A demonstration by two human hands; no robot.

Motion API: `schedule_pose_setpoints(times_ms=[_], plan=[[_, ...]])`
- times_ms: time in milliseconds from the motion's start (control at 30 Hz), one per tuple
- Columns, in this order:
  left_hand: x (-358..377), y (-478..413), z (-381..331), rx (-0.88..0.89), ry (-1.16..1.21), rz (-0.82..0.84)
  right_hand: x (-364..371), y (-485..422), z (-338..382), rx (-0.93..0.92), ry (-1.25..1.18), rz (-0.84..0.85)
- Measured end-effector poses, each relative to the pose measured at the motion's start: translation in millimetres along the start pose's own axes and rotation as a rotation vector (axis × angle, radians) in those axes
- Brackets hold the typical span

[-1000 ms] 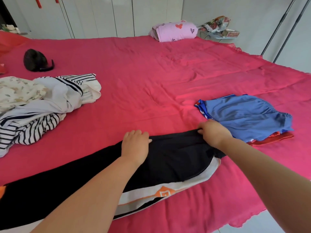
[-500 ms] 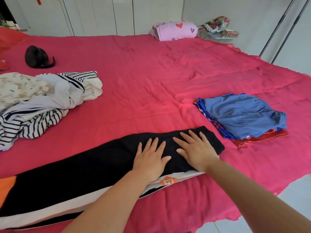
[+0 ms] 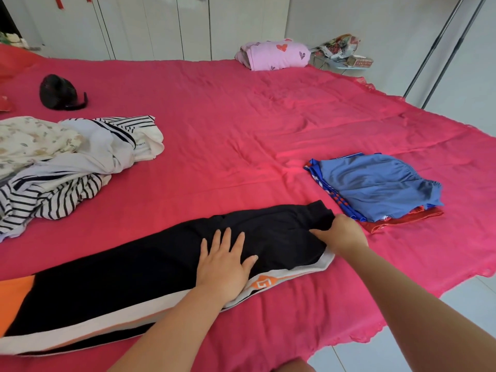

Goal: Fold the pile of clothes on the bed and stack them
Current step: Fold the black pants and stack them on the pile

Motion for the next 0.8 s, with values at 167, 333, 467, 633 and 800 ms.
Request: schedule_pose_setpoints(times_ms=[167, 333, 467, 633, 800], plan=[[-8, 3, 2, 0.019, 0.028, 0.001, -8, -5, 3, 0.113, -0.190, 0.063], [-26, 10, 10, 0.018, 0.065, -0.054, -41, 4, 35, 0.056, -0.304, 0.032], [-54, 15, 26, -0.012, 0.186, -0.175, -76, 37, 105, -0.164, -0.309, -0.035], [-87, 31, 85, -0.228, 0.677, -0.339, -52, 131, 190, -0.454, -0.326, -0.022], [-84, 60, 156, -0.694, 1.191, -0.283, 33, 208, 209, -0.649, -0.298, 0.361]])
Point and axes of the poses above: each hand's wrist, its own y-axis away from the middle knuckle, its own x-axis out of the palm, z = x × y, the point moved 4 cm from there along -y, towards the middle knuckle, and after that the axes turned 9 degrees about -z, right-handed, at the moved point
